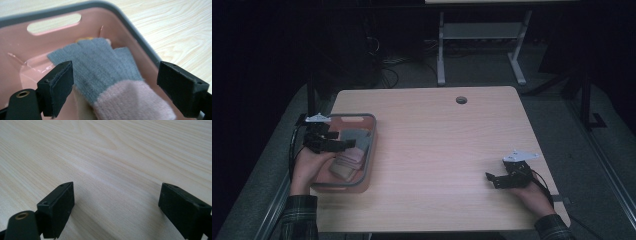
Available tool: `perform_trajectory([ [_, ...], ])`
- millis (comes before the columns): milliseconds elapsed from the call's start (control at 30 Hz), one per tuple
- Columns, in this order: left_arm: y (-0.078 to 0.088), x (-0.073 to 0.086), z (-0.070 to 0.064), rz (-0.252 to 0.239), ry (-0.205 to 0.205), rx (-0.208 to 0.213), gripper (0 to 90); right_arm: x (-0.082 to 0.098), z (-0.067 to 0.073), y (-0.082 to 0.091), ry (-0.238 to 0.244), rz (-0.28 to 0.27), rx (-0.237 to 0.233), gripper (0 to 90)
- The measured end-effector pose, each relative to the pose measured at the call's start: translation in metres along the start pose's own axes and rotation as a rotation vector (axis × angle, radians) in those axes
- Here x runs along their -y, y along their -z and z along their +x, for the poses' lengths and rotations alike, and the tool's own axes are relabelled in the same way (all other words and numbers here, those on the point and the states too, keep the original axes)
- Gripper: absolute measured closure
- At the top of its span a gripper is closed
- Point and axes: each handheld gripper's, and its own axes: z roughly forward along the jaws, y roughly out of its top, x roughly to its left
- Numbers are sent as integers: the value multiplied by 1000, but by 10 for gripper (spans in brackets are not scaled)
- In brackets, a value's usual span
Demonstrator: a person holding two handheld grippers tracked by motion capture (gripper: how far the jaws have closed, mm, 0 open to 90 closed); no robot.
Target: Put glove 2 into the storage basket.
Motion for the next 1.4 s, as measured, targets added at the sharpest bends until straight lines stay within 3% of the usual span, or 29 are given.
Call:
perform_trajectory([
  [167,10,-7,-6,-37,-14,10,134,0,0,0,-2,-1,-1,131],
  [367,6,-16,-30,-51,-63,77,134,0,0,0,-1,-1,-1,131],
  [467,-4,-18,-47,-47,-85,123,134,0,0,0,-2,-1,-1,131],
  [500,-4,-18,-47,-47,-85,123,134,0,0,0,-1,-1,-1,131],
  [667,-23,-19,-73,-40,-121,161,137,0,0,0,0,0,0,131],
  [833,-37,-20,-102,-38,-175,184,139,0,0,0,-3,0,0,131],
  [967,-49,-17,-129,-31,-214,227,139,0,1,0,-3,-1,0,131],
  [1200,-77,-5,-171,39,-306,287,139,0,1,0,-3,0,-1,131],
  [1400,-104,10,-194,122,-361,322,139,0,1,0,-2,-1,-2,131],
])
